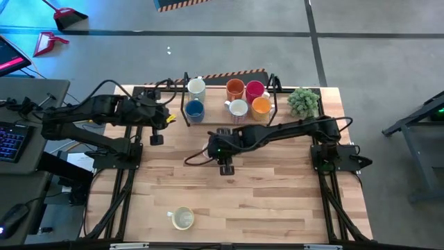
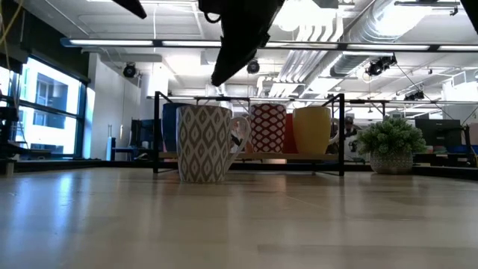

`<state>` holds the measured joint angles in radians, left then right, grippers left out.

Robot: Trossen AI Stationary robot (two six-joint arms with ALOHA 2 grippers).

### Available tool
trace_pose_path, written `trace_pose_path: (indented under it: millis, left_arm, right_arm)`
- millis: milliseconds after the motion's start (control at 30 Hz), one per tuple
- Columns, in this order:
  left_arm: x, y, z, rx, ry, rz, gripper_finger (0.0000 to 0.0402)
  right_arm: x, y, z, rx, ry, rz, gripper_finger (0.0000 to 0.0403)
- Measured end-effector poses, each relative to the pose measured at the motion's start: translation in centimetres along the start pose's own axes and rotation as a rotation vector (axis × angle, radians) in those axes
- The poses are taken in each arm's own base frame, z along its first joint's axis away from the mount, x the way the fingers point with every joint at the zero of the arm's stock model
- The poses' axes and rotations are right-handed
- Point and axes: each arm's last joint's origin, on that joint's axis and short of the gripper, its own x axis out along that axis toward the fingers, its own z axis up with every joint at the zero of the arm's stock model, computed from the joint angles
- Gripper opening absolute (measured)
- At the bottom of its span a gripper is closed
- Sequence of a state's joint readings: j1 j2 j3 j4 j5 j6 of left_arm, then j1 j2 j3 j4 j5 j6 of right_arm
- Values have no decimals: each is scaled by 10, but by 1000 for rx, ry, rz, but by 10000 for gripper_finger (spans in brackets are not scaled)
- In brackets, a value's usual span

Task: Place coffee mugs
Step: Put the white gray mug on the shelf

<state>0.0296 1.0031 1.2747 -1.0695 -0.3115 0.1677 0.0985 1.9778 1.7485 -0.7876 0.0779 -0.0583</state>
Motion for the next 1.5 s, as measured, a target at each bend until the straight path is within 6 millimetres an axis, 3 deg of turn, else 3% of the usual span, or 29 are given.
trace_pose_path:
  millis: [333,500,867,1000,1133,1300,1500]
  left_arm:
    - [-2,0,-1,-5,-6,1,30]
    - [-1,0,-1,-3,-4,1,30]
    - [-1,0,-1,-9,3,-3,30]
    - [-1,0,-1,-9,3,-10,30]
    - [-1,0,-2,-9,4,-11,30]
    - [-1,0,-2,-8,5,-12,30]
    - [-1,0,-2,-7,7,-5,30]
  right_arm:
    - [28,0,-4,-10,18,3,126]
    - [32,2,-4,-25,15,23,126]
    - [68,5,-11,-29,62,29,126]
    - [70,4,-10,-13,50,12,121]
    - [70,4,-7,14,25,-2,94]
    - [72,4,-6,59,13,5,16]
    - [70,10,-5,105,16,-33,6]
